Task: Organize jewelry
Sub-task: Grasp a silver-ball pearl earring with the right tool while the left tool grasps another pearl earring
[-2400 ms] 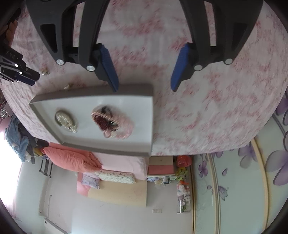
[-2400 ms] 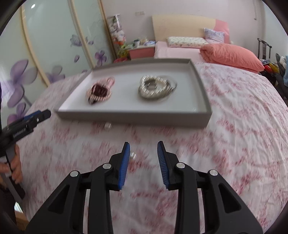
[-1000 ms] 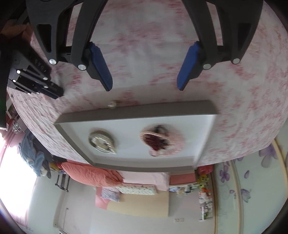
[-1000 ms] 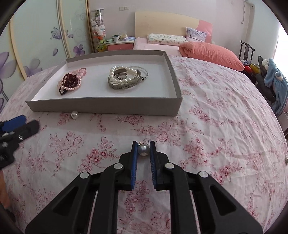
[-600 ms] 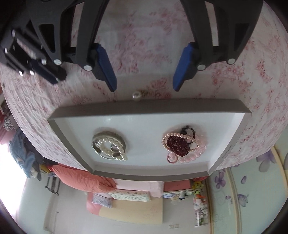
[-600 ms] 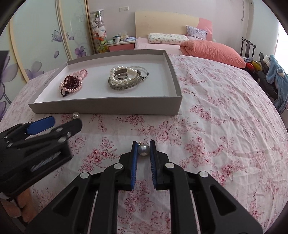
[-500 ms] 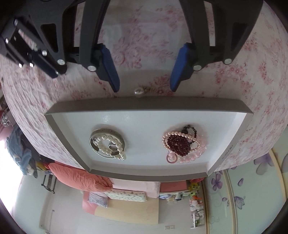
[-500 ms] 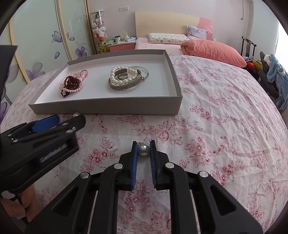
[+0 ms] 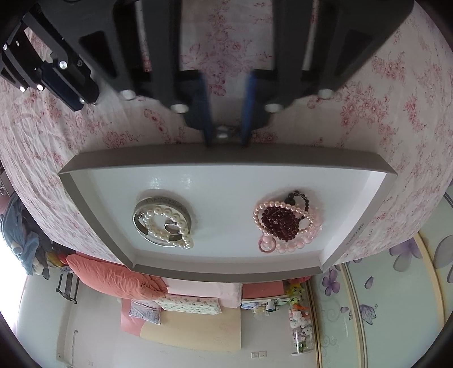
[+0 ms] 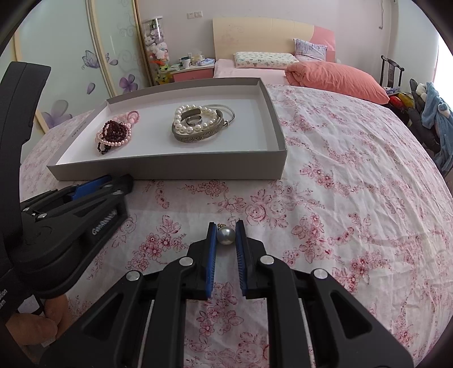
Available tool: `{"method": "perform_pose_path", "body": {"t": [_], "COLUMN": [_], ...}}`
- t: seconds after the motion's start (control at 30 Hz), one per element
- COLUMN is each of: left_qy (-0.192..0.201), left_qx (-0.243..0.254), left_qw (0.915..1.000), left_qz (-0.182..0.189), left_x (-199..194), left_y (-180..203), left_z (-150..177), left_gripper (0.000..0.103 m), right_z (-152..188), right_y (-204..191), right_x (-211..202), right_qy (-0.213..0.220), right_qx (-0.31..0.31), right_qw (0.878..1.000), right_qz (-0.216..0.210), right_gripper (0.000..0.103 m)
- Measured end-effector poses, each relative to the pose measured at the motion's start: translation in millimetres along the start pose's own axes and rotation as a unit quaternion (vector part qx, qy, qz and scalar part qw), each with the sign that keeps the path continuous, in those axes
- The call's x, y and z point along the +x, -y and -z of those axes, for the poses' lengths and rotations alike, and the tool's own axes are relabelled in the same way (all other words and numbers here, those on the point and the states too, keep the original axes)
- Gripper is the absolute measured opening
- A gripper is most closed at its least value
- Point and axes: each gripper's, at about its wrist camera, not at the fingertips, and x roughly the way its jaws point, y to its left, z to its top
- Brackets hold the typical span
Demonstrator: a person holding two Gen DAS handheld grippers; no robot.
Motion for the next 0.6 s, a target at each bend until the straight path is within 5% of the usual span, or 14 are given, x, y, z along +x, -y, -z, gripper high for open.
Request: {"method": "perform_pose_path", "body": {"t": [0.3, 0.6], "left_qy": [0.002, 0.003], "left_qx": [0.027, 0.026], "left_qw": [0.9996, 0.999], "left_qz": [-0.002, 0.036], "left_x": [-16, -28], "left_y": [-50, -121], "left_z": [19, 30], "left_gripper": [0.016, 0.017], "right_z": [1, -5], "right_y": [-4, -38], "right_x": [0, 8], "right_qy": [0.0, -0.002], "right_qx": [-0.008, -0.042], "right_qw": [1.0, 0.999], "right_qz": [0.006, -0.016], "right_gripper": [0.015, 0.014]}}
